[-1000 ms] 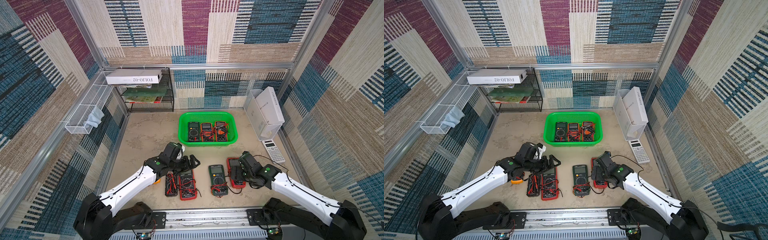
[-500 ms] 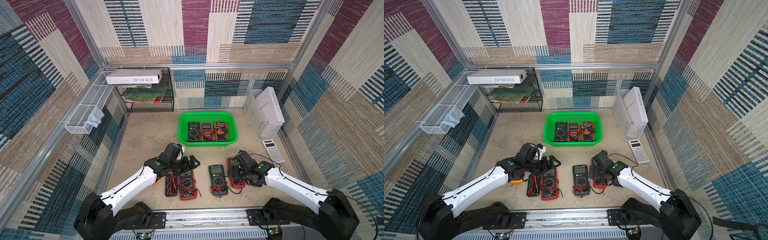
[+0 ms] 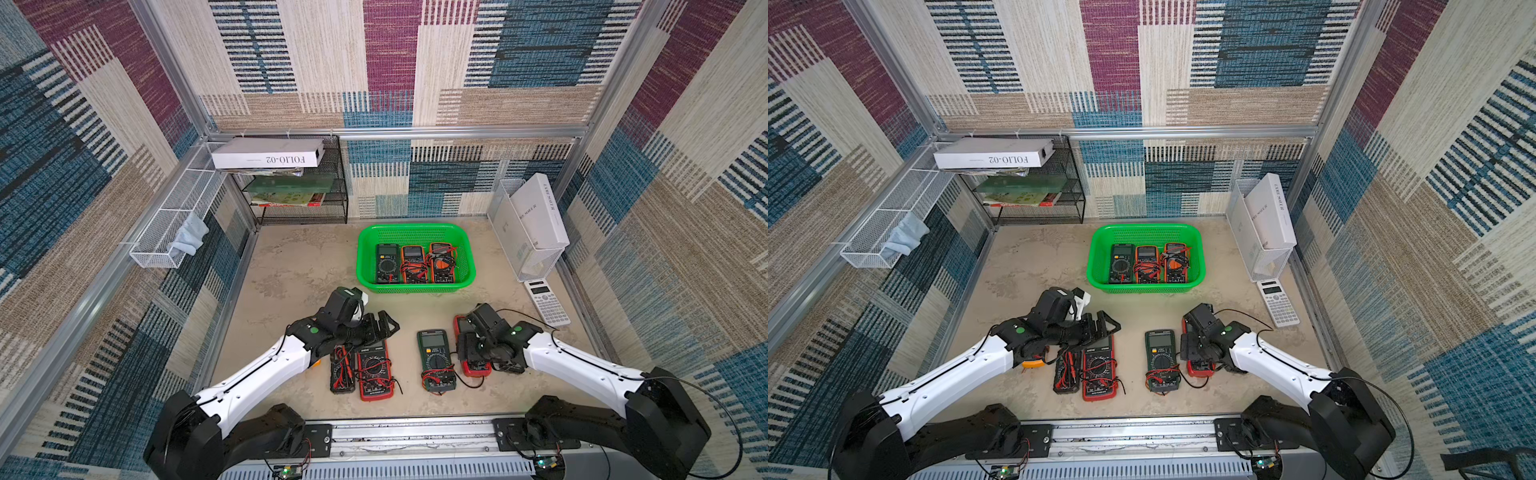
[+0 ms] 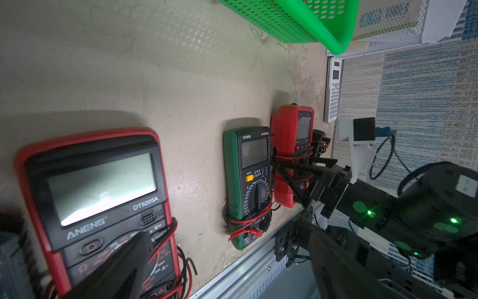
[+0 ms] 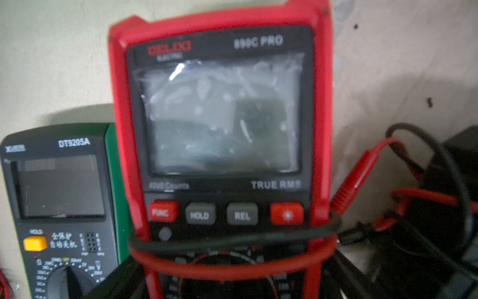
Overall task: Put the multimeter into the basket
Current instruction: Pick up the multimeter from the center of the board.
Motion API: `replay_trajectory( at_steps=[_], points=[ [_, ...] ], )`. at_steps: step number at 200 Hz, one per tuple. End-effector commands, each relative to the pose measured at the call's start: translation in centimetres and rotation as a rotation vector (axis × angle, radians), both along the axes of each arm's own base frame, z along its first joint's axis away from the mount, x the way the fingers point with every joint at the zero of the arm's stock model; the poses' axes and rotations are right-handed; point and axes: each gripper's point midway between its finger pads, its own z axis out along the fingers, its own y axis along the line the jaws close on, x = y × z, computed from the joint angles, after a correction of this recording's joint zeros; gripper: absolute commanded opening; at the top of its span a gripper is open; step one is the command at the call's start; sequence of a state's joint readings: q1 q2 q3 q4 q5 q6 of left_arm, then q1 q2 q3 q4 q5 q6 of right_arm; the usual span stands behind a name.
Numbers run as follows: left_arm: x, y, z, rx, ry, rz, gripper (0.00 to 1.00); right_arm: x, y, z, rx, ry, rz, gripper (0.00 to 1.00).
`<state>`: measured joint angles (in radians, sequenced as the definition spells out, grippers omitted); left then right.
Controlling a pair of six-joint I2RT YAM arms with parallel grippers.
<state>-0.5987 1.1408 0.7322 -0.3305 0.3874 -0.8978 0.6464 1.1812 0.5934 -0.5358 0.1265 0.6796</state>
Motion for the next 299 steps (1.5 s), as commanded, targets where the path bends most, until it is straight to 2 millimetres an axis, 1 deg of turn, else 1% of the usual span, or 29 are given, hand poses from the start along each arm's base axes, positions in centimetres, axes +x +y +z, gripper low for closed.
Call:
replay_trajectory(
  at_steps=[1, 39, 78, 112, 155, 187, 231, 258, 299],
  points=[
    [0.2, 0.2, 0.5, 0.004, -0.029, 0.009, 1.00, 0.0, 0.3, 0.3, 0.017, -0.003, 0.003, 0.81],
    [0.3, 0.5, 1.1, 0.002, -0.054, 0.019, 1.00, -0.1, 0.1, 0.8, 0.022, -0.011, -0.002, 0.75],
    [0.5, 0.9, 1.5, 0.014, -0.073, 0.037, 1.00, -0.1, -0.1, 2.0, 0.030, -0.037, -0.016, 0.74],
    [1.0, 1.1, 2.2, 0.017, -0.087, 0.051, 1.00, 0.2, -0.2, 3.6, 0.049, -0.073, -0.027, 0.74],
    [1.9, 1.1, 3.9, 0.019, -0.119, 0.059, 1.00, 1.0, 0.4, 6.2, 0.086, -0.123, -0.026, 0.74],
    [2.6, 0.9, 5.0, 0.010, -0.135, 0.060, 1.00, 2.1, 1.3, 8.6, 0.116, -0.168, -0.011, 0.75],
    [3.2, 0.3, 6.2, -0.014, -0.133, 0.039, 1.00, 4.4, 2.9, 12.1, 0.140, -0.236, 0.025, 0.75],
    [3.6, 0.3, 6.9, -0.021, -0.146, 0.043, 1.00, 6.0, 4.0, 13.9, 0.142, -0.269, 0.048, 0.75],
    [4.4, 0.6, 7.9, -0.027, -0.171, 0.053, 1.00, 8.1, 5.3, 16.0, 0.153, -0.314, 0.058, 0.76]
  ],
)
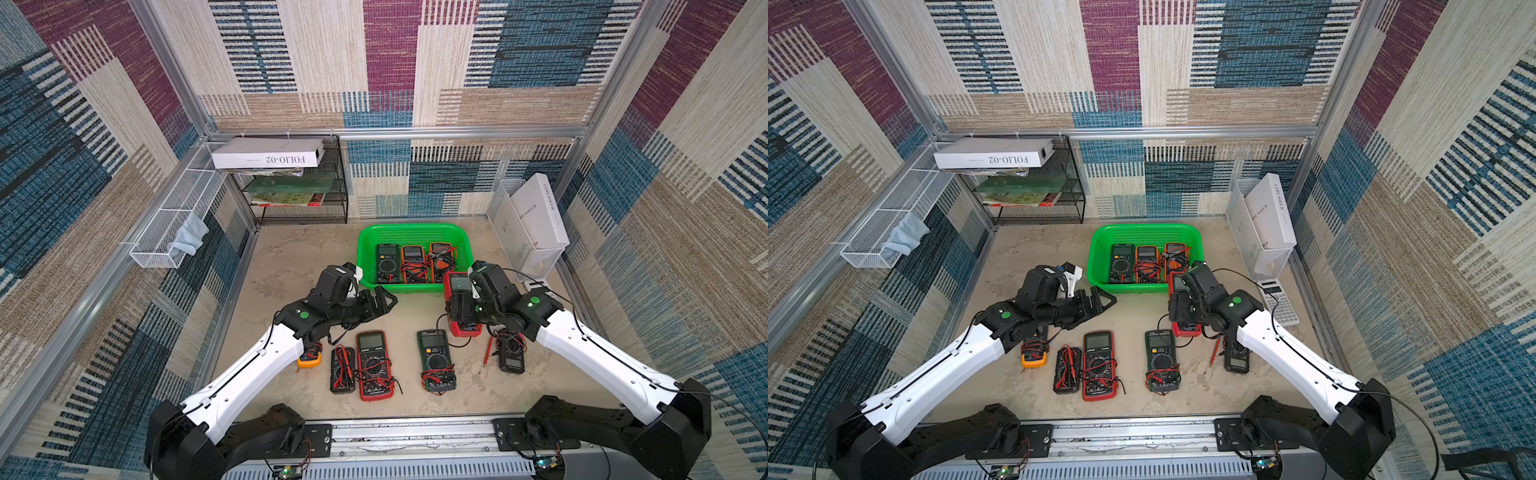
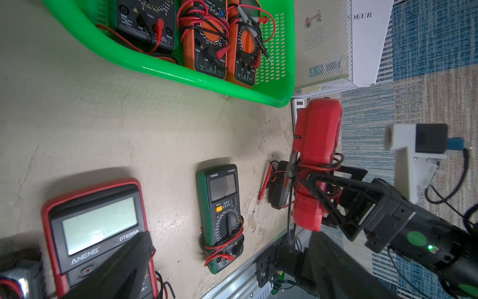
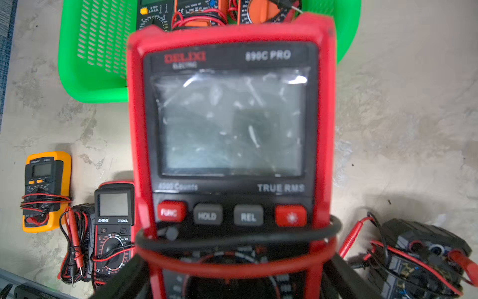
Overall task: Put the multimeter into the basket
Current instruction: Pick up the multimeter from the center of the board, then place the multimeter in the basket.
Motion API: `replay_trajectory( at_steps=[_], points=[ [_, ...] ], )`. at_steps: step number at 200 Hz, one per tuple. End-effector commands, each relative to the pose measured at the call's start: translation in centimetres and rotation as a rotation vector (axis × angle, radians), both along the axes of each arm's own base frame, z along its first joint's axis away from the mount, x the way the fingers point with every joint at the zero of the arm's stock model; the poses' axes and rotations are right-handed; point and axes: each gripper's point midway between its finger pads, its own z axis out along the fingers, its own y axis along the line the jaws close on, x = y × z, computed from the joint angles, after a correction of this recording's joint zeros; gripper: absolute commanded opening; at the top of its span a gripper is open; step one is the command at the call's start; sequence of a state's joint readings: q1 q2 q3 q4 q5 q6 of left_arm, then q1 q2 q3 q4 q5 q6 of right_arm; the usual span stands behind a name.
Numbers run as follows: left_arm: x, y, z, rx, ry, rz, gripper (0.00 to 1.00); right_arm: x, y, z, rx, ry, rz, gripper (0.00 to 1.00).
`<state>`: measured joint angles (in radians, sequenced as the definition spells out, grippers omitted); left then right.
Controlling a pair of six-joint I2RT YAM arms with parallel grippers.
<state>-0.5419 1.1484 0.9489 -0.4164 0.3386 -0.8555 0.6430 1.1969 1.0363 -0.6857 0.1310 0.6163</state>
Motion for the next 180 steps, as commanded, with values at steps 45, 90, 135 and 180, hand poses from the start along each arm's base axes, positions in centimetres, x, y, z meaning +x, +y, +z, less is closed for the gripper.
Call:
replay_trajectory(
  at_steps=[45, 90, 135, 180],
  points=[
    [1.1, 0.2, 1.6, -0.014, -0.037, -0.011, 1.00, 4.7, 1.5, 4.0, 0.002, -0.122, 0.003, 0.76],
    [1.8, 0.2, 2.1, -0.027, -0.041, -0.011, 1.00, 8.8, 1.1, 6.4, -0.007, -0.173, -0.031, 0.76],
    [2.9, -0.4, 2.5, -0.048, -0.038, -0.023, 1.00, 13.2, 0.5, 7.6, -0.016, -0.203, -0.072, 0.76],
    [4.2, -1.2, 2.7, -0.073, -0.022, -0.051, 1.00, 17.6, 0.6, 6.9, -0.061, -0.215, -0.088, 0.76]
  ],
)
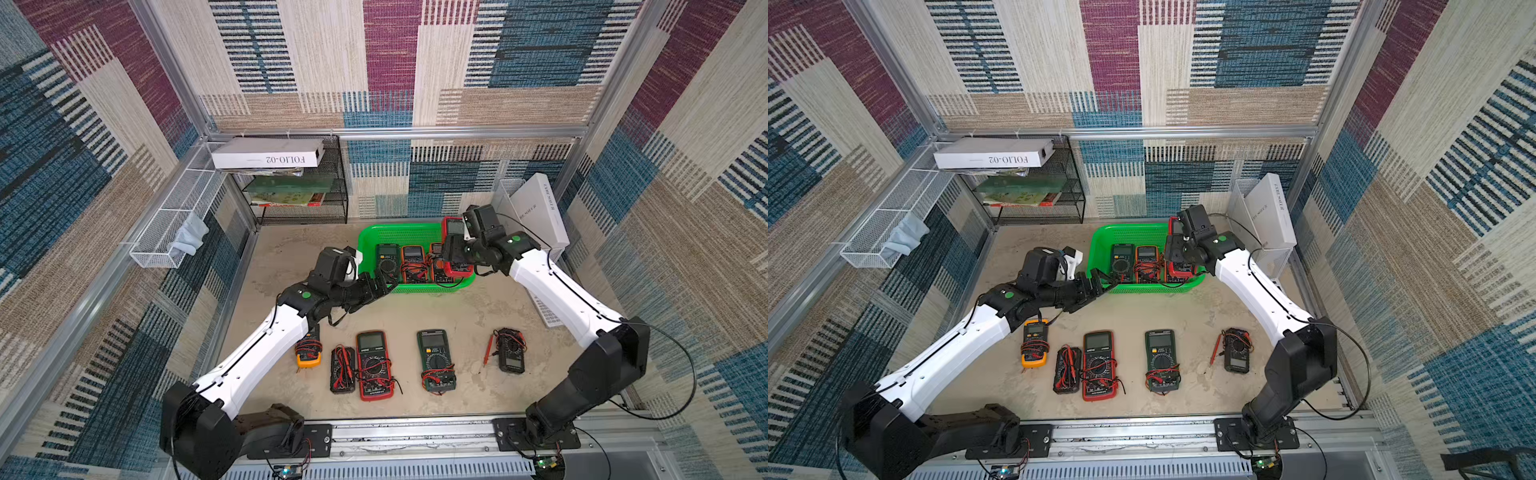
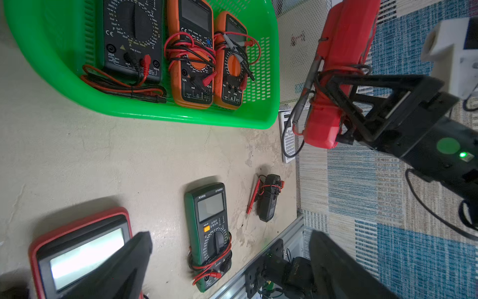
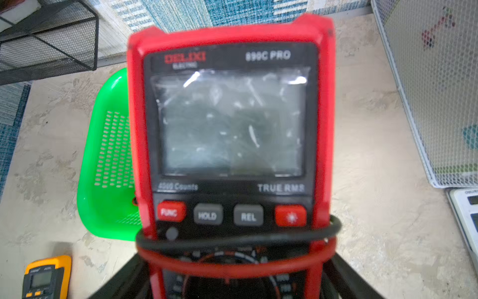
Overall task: Put the multimeter into the basket
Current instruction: Place the multimeter in the basket.
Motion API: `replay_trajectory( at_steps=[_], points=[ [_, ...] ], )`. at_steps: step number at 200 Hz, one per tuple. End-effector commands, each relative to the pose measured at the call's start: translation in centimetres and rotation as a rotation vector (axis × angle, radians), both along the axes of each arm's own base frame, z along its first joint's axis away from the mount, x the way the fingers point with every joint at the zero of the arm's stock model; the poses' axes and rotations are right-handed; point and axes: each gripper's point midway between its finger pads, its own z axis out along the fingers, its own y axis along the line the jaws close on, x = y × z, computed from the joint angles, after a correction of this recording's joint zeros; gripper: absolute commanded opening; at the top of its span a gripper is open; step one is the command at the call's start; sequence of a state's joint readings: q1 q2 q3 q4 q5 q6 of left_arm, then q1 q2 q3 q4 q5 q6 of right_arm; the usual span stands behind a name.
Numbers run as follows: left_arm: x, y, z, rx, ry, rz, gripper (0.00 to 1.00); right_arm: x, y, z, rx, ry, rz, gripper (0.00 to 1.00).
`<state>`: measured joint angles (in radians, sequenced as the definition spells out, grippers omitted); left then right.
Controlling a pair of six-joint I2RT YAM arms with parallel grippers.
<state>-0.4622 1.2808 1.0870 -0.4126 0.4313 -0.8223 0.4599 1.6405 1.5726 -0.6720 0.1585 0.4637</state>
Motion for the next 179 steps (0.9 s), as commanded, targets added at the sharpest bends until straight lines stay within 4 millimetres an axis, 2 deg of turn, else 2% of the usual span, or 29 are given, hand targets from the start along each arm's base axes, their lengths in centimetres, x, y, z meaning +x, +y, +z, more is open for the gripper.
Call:
replay_trajectory(
  at_steps=[1, 40, 84, 133, 179],
  points=[
    [0.5, -0.8, 0.7, -0.031, -0.019, -0.040, 1.00, 2.9, 0.3, 1.1, -0.011, -0.076, -0.004, 0.76],
    [1.3, -1.2, 1.0, -0.060, -0.005, -0.048, 1.00, 6.4, 0.2, -0.4, -0.066, -0.065, -0.017, 0.77],
    [1.7, -1.1, 1.2, -0.073, 0.001, -0.050, 1.00, 8.8, 0.5, -2.7, -0.091, -0.025, -0.013, 0.77],
    [2.0, -1.0, 1.4, -0.092, 0.004, -0.050, 1.00, 9.9, 0.9, -5.2, -0.139, 0.001, 0.034, 0.78],
    [2.1, -0.8, 1.3, -0.095, 0.008, -0.047, 1.00, 9.4, 1.2, -7.7, -0.161, 0.046, 0.074, 0.78]
  ],
)
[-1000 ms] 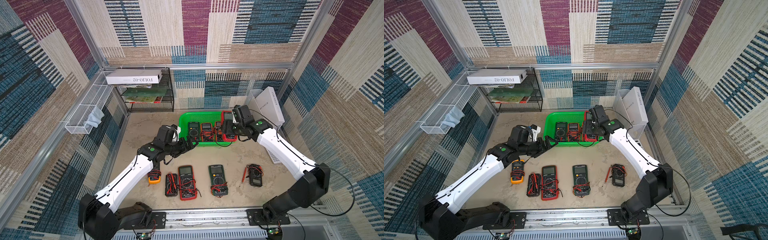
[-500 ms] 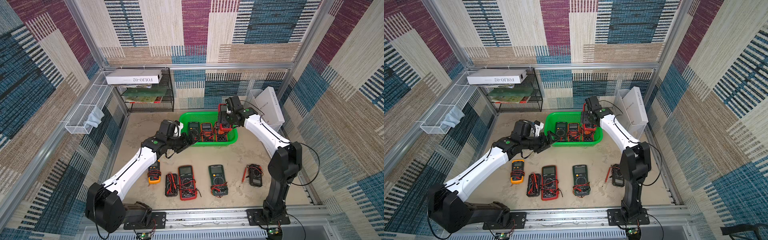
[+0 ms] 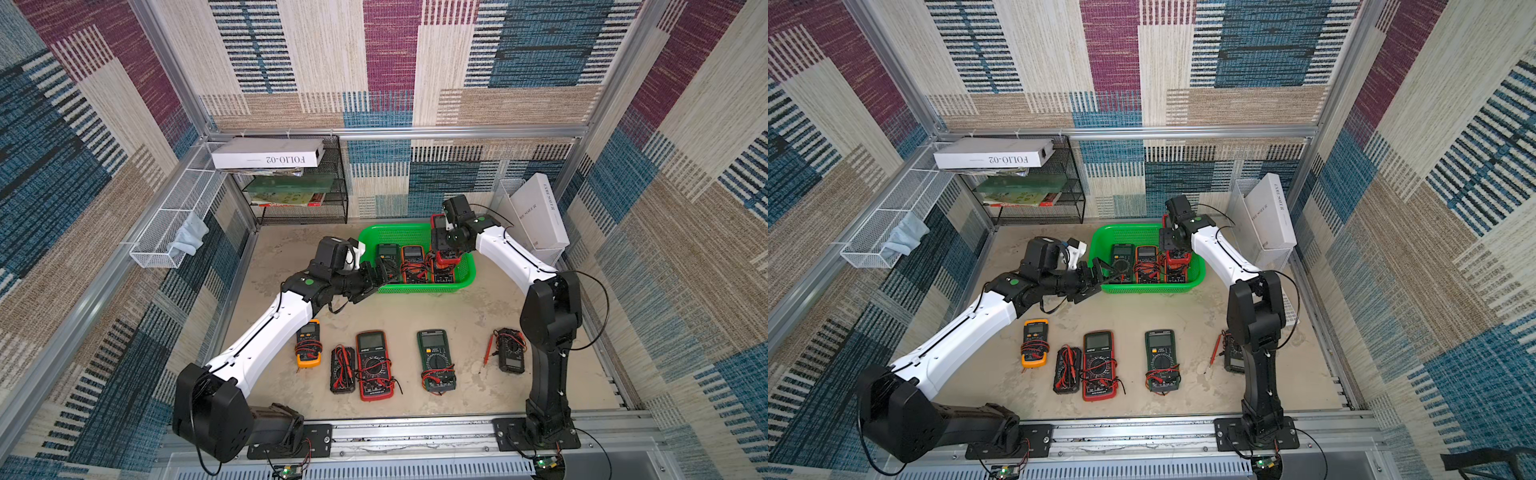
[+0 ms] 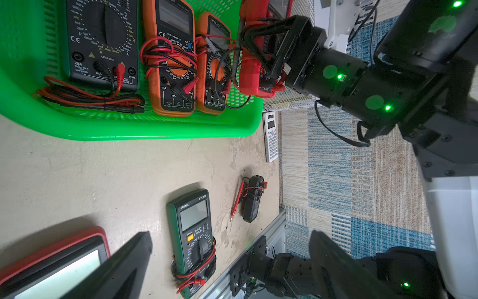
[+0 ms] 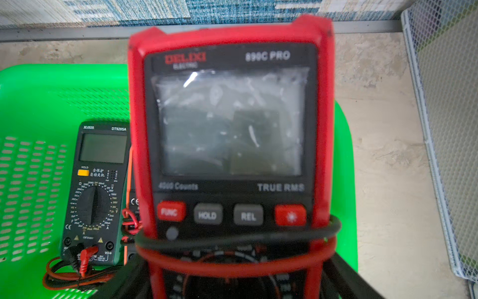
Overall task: Put the multimeter into the basket
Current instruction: Place the multimeter in the basket.
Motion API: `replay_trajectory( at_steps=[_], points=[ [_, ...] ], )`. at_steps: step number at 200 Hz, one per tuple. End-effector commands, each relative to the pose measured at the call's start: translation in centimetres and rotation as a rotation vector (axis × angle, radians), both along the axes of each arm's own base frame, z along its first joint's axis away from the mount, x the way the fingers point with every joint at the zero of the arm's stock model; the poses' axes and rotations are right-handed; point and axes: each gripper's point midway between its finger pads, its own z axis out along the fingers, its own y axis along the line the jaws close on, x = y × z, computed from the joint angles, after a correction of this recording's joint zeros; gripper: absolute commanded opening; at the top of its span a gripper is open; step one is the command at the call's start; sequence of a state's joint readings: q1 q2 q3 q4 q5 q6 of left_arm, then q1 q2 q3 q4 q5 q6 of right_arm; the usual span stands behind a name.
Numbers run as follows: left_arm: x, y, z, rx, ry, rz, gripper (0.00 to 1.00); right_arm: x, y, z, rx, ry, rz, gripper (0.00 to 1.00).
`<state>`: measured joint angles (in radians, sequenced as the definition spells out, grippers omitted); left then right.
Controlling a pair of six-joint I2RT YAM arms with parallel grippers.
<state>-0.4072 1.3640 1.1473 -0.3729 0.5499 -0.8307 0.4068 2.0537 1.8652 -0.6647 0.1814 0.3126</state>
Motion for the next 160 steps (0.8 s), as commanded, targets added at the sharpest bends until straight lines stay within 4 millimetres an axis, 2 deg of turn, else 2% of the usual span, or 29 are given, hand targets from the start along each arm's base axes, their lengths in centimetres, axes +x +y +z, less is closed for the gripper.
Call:
replay_trajectory(
  at_steps=[1, 92, 160],
  points=[
    [0.1, -0.2, 0.4, -0.017, -0.014, -0.013, 1.00, 0.4, 0.3, -0.1, -0.001, -0.025, 0.029, 0.78],
    [-0.5, -0.2, 0.7, -0.041, -0.005, -0.032, 1.00, -1.1, -0.3, -3.6, -0.025, 0.050, 0.022, 0.81],
    [-0.9, 0.1, 1.0, -0.044, -0.010, -0.025, 1.00, -1.5, -1.4, -4.8, -0.063, 0.076, -0.013, 0.96]
  ],
)
